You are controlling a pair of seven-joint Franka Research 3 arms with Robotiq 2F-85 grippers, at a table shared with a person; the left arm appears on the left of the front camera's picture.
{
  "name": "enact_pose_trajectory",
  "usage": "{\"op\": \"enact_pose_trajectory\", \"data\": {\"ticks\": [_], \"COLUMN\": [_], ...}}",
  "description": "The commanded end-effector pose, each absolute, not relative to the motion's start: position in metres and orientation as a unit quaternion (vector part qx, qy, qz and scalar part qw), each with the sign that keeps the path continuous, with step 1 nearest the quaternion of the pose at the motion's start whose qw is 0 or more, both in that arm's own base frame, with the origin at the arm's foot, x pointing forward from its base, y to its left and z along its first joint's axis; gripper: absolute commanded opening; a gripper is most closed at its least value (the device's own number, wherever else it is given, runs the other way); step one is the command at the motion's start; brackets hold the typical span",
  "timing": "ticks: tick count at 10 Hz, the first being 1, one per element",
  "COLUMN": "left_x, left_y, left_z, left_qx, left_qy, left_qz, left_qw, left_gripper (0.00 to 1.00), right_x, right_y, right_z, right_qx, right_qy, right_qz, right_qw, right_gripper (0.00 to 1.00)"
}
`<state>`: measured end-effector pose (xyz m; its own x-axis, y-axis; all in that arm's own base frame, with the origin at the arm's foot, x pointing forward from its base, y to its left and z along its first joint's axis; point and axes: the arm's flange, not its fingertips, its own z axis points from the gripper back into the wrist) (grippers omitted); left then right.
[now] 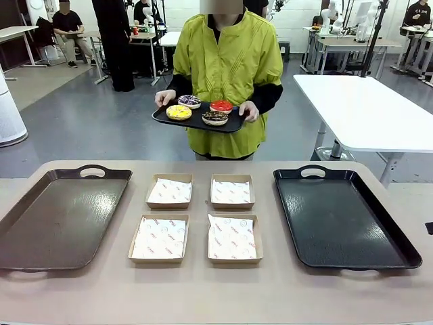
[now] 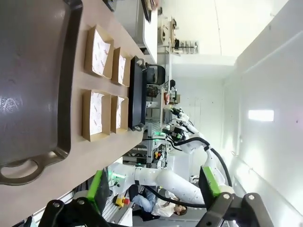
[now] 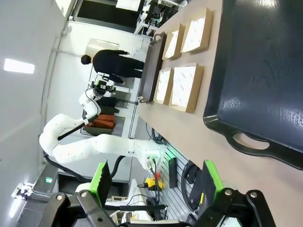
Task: Individually package the donuts and arrange them on the tray.
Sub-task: Pick up one Paper togo box.
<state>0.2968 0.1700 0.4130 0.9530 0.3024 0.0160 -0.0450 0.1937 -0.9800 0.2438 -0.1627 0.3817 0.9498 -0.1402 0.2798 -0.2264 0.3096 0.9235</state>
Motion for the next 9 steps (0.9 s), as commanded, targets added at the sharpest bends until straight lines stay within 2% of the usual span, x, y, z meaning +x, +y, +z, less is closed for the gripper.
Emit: {"op": "enact_pose_trajectory", "data": {"ticks": [1,9], "left_x": [0.296,0.297], "left_y": [0.177,0.174], "left_z": [0.412,0.412], "left_qx": [-0.615,-0.622], "left_qy": [-0.11,-0.106], "left_qz": [0.102,0.115], "left_qw": [0.774,0.767], "left_gripper": [1.0,1.0], "right_x": [0.236,0.242], "right_y": [-0.147,-0.163], "right_z": [0.389,0.385], "right_qx": [0.59,0.585], "right_qy": [-0.176,-0.16], "right_qz": [0.039,0.029], "right_qw": [0.787,0.794], "right_gripper": [1.0,1.0]}}
